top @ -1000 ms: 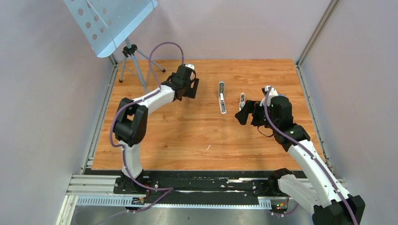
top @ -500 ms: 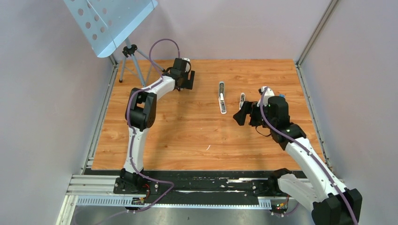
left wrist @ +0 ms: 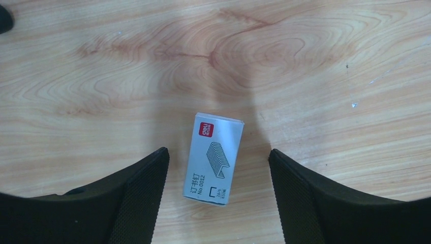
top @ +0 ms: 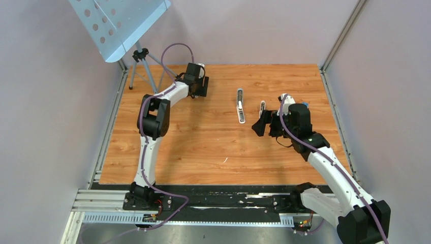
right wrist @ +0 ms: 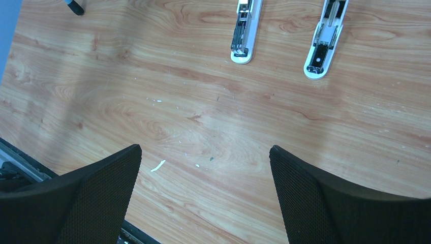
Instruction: Load the staples into the stapler
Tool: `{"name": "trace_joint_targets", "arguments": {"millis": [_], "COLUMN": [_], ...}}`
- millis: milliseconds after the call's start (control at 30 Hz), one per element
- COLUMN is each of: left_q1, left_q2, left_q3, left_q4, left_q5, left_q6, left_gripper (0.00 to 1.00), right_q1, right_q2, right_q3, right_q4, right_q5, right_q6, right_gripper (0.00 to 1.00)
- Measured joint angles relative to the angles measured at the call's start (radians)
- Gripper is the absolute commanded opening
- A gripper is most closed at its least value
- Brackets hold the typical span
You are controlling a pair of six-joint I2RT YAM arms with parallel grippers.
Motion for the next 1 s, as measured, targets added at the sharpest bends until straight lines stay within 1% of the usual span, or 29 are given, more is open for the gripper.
{"name": "trace_joint_targets", "arguments": {"millis": [267, 533, 833, 1000], "left_q1": [0.001, 0.001, 0.001, 0.001], "left_q2": [0.007, 0.026, 0.026, 0.026], "left_q3": [0.013, 0.051, 0.052, 0.052], "left_q4": [-0.002, -0.035, -0.042, -0.042], "left_q5": [0.017, 0.002, -0.014, -0.018], "left_q6": [0.005, 0.008, 0.016, 0.022], "left_gripper": [0.62, 0.50, 0.39, 0.38], "right_q1": [0.000, 0.000, 0.000, 0.000], "right_q2": [0.027, 0.045, 0.051, 0.051], "right_q3": [0.000, 0.000, 0.000, 0.000], "right_q4": [0.006, 0.010, 0.014, 0.015], "right_q5": [0.000, 0.011, 0.022, 0.023], "right_q6": [0.000, -0.002, -0.003, -0.003], "right_gripper": [1.00, 1.00, 1.00, 1.00]}}
